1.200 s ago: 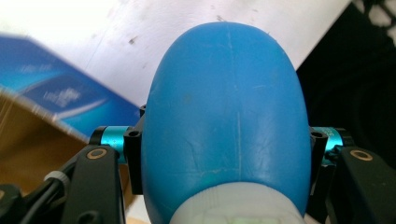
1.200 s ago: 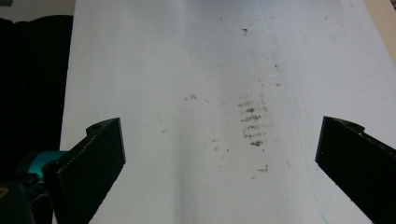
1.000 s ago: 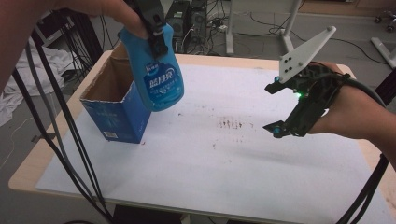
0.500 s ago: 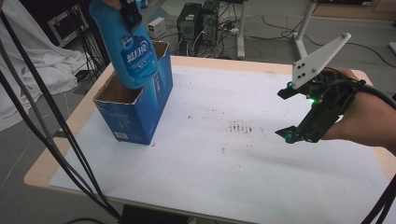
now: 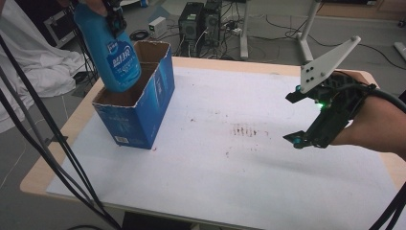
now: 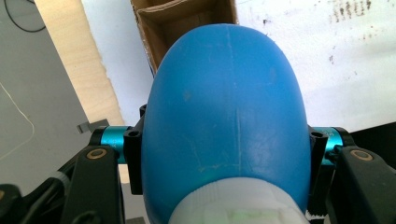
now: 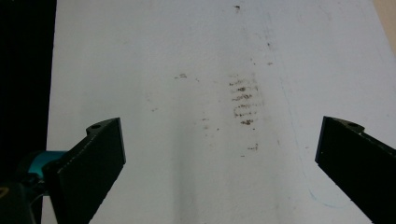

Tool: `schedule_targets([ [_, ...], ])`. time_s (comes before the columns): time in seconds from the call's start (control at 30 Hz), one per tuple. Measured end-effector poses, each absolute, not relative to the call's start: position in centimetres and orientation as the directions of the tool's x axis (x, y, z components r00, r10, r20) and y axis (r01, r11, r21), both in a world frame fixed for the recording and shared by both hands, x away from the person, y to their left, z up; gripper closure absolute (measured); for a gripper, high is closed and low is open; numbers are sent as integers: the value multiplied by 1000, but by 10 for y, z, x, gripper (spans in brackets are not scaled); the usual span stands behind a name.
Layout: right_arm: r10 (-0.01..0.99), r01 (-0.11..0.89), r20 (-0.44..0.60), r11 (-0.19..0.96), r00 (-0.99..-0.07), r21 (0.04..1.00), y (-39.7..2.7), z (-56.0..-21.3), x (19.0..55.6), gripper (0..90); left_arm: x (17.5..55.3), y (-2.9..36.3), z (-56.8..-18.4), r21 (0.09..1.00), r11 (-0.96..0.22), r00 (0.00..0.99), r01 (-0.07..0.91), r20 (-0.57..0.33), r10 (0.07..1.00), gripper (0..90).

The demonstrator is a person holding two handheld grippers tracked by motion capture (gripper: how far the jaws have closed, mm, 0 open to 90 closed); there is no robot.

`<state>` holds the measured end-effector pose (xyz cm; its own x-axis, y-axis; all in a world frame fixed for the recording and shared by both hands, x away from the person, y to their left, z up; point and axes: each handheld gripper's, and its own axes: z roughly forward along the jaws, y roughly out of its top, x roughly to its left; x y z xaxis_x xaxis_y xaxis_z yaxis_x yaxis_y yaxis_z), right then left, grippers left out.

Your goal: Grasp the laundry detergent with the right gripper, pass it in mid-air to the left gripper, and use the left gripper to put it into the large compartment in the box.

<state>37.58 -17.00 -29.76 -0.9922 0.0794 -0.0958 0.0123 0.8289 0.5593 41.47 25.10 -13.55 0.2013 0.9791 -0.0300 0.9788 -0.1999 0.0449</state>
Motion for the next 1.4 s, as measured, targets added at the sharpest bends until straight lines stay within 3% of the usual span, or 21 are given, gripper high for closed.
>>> schedule_targets([
  [0.17, 83, 19, -91, 830, -992, 558, -170, -300, 376, 8, 421, 253, -151, 13, -219, 219, 976, -25, 975, 388],
  [0.43, 92, 29, -87, 833, -992, 553, -170, -304, 376, 8, 429, 253, -184, -30, -368, 367, 930, -26, 930, 388],
  [0.77, 95, 35, -84, 841, -992, 539, -171, -305, 376, 8, 432, 251, -224, -61, -545, 544, 836, -36, 838, 388],
  [1.07, 99, 42, -80, 848, -992, 528, -169, -307, 376, 9, 433, 247, -258, -57, -714, 713, 698, -31, 700, 388],
  [1.4, 96, 40, -83, 855, -992, 516, -165, -311, 377, 9, 435, 247, -285, -57, -785, 784, 617, -34, 620, 387],
])
